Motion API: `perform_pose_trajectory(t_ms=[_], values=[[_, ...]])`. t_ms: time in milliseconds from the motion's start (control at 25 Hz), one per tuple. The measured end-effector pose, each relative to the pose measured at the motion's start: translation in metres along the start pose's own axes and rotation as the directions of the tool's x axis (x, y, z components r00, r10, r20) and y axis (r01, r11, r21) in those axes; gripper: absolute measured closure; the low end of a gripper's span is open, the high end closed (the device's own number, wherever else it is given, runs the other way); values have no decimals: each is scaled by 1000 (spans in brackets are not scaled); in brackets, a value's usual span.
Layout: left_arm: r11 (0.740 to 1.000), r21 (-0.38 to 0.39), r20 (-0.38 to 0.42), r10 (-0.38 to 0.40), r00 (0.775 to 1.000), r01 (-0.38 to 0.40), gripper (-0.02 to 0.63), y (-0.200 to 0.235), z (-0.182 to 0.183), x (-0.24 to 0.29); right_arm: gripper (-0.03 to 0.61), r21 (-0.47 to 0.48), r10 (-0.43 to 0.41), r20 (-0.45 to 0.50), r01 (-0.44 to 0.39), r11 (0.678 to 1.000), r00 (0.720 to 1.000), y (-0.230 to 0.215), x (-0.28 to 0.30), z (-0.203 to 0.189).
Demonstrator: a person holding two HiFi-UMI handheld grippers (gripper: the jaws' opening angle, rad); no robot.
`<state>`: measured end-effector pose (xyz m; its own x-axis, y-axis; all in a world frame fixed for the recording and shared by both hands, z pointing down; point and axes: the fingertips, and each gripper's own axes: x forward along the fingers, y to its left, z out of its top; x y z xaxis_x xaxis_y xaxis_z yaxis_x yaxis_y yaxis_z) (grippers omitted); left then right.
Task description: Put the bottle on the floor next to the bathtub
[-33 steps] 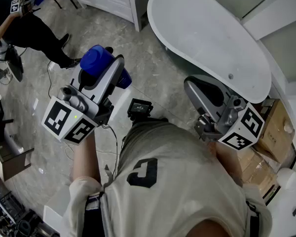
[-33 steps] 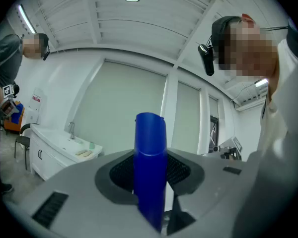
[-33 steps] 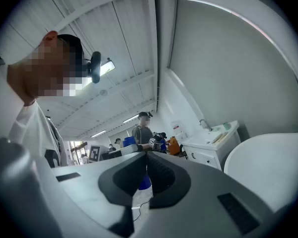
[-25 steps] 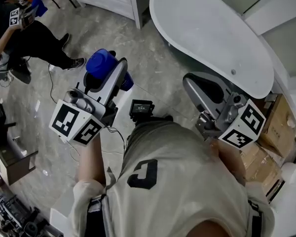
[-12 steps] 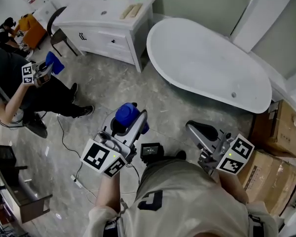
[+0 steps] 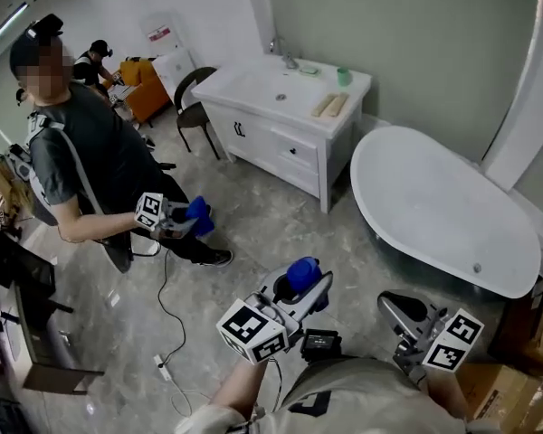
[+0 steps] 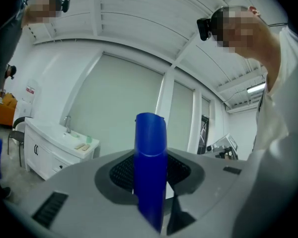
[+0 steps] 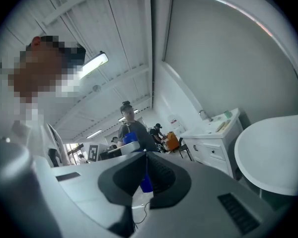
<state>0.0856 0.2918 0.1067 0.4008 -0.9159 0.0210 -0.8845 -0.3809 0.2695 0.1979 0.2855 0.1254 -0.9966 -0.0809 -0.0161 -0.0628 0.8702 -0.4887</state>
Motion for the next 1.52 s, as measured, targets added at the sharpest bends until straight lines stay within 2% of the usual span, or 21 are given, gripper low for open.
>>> perform_pose_trajectory(t_ms=[200, 400, 560, 680, 960, 1120, 1320, 1520], values=[[1000, -10, 23, -7, 1000, 8, 431, 2, 8, -23, 551, 5, 86, 1, -86, 996, 996, 24, 33, 2], [999, -10, 28, 45, 999, -45, 431, 23, 13, -54, 551, -39, 80, -88, -84, 996, 993, 36, 62, -15], [996, -3, 46, 89, 995, -89, 431, 39, 17, -65, 551, -26, 124, -92, -126, 992, 988, 39, 76, -17], [995, -27, 59, 92, 994, -91, 431, 44, 16, -59, 551, -22, 125, -100, -127, 992, 987, 31, 78, -15], [995, -39, 72, 93, 993, -91, 431, 45, 24, -30, 551, 4, 113, -102, -114, 994, 988, 0, 63, -6], [994, -36, 38, 103, 994, -102, 431, 42, 24, -4, 551, 14, 127, -60, -127, 992, 990, -19, 54, 8], [994, -2, 9, 109, 994, -109, 431, 36, 29, 50, 551, 29, 140, 9, -141, 990, 990, -61, 30, 36], [996, 15, -5, 92, 996, -92, 431, 22, 27, 114, 551, 86, 104, 40, -107, 991, 994, -116, -17, 52]])
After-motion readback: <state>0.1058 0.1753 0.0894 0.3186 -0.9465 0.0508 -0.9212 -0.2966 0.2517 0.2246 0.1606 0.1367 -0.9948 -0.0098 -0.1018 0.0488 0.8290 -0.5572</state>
